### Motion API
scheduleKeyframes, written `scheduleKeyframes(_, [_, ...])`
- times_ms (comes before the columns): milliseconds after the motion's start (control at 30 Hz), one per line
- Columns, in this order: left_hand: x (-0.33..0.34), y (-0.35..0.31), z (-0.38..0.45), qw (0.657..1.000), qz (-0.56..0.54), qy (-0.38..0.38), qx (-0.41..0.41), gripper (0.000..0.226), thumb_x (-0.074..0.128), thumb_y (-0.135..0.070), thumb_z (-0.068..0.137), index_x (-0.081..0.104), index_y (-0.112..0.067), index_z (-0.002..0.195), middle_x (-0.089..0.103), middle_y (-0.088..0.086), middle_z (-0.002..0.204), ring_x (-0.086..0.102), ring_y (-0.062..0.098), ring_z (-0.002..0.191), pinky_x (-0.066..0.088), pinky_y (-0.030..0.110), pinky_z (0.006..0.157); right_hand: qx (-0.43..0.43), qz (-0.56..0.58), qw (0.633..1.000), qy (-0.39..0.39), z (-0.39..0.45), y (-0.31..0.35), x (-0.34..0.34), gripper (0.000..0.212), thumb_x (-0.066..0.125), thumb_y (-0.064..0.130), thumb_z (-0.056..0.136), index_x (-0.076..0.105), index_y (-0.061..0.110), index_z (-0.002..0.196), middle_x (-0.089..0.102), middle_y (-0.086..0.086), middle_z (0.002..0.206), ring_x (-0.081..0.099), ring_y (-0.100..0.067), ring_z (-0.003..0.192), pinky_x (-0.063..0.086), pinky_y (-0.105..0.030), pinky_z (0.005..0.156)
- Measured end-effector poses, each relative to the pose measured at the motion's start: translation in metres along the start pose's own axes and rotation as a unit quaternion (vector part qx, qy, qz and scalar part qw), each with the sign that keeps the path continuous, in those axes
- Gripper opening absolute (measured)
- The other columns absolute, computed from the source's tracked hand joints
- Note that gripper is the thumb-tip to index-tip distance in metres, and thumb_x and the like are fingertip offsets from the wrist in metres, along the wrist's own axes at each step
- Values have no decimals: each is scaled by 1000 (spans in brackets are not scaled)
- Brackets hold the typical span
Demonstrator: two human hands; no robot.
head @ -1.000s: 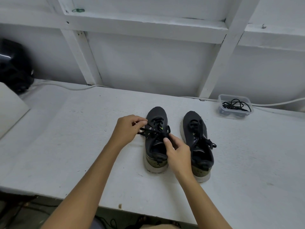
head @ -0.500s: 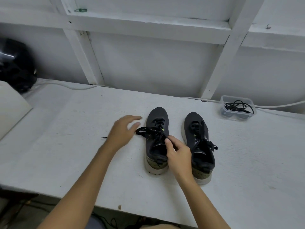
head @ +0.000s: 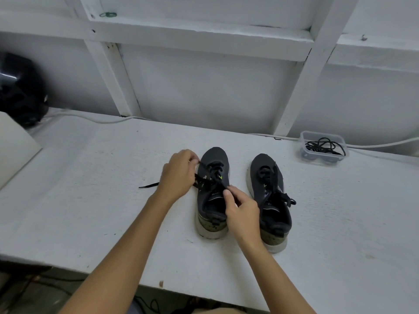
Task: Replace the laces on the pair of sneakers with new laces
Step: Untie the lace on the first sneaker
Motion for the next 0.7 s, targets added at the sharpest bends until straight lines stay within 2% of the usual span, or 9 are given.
scheduleKeyframes(67, [-21, 8, 3, 995, 8, -91, -48, 15, 45, -16, 104, 59, -11, 105, 59, -1, 105, 55, 22, 98, 48, 45, 85, 9, -6, 1000, -1, 0, -2, 0, 18, 62, 23, 99, 76, 23, 110, 71, 27, 99, 63, 9, 99, 44, -2, 82])
scheduleKeyframes(167, [-31, 15, 3, 991, 6, -114, -63, 12, 51, -19, 102, 59, -12, 108, 59, 0, 109, 55, 21, 98, 49, 42, 82, 13, -20, 1000, 6, 1, -2, 1, 18, 63, 25, 99, 75, 23, 112, 73, 20, 104, 65, 2, 100, 48, -9, 88])
scheduleKeyframes(267, [-25, 12, -4, 995, -22, -62, -70, 13, 60, -26, 98, 59, -17, 108, 60, -7, 100, 57, 12, 85, 46, 28, 73, -4, -89, 996, 17, 6, 9, -1, 25, 64, 26, 97, 72, 22, 121, 71, 16, 112, 62, 2, 101, 50, -22, 96])
scheduleKeyframes(333, [-11, 3, -12, 996, -55, 28, -63, 7, 63, -28, 96, 63, -21, 98, 63, -11, 91, 58, 5, 79, 45, 20, 69, -32, -141, 988, 45, 12, 22, -1, 29, 65, 23, 96, 69, 22, 125, 69, 17, 112, 61, -2, 104, 50, -25, 97])
scheduleKeyframes(400, [7, -8, -25, 986, -89, 133, -55, 7, 67, -34, 92, 67, -27, 93, 66, -14, 89, 61, 4, 80, 45, 15, 66, -48, -180, 978, 91, 17, 34, 2, 28, 67, 21, 93, 70, 23, 122, 67, 19, 103, 63, -4, 102, 49, -21, 93])
scheduleKeyframes(467, [18, -15, -35, 976, -103, 188, -48, 17, 75, -41, 85, 66, -31, 97, 66, -15, 92, 62, 7, 81, 49, 16, 68, -39, -218, 966, 131, 23, 35, 6, 31, 69, 19, 91, 70, 21, 122, 71, 12, 108, 65, -7, 105, 45, -16, 90])
scheduleKeyframes(567, [28, -21, -39, 981, -15, 195, -21, 39, 80, -38, 78, 56, -33, 109, 57, -13, 104, 57, 6, 81, 46, 22, 70, -26, -249, 956, 152, 30, 29, 7, 39, 73, 14, 88, 67, 18, 126, 72, 3, 120, 65, -12, 113, 47, -19, 95])
scheduleKeyframes(700, [26, -24, -36, 993, 23, 113, -33, 36, 75, -30, 80, 55, -26, 109, 54, -11, 107, 54, 8, 80, 37, 24, 68, -22, -283, 945, 160, 37, 28, 6, 32, 76, 18, 85, 66, 20, 116, 69, 6, 102, 65, -13, 99, 52, -24, 86])
Point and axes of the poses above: each hand's wrist, its own z-axis towards the middle knuckle, its own x-axis out of the palm, y = z × x, the point moved 9 cm from there along z, towards the middle knuckle
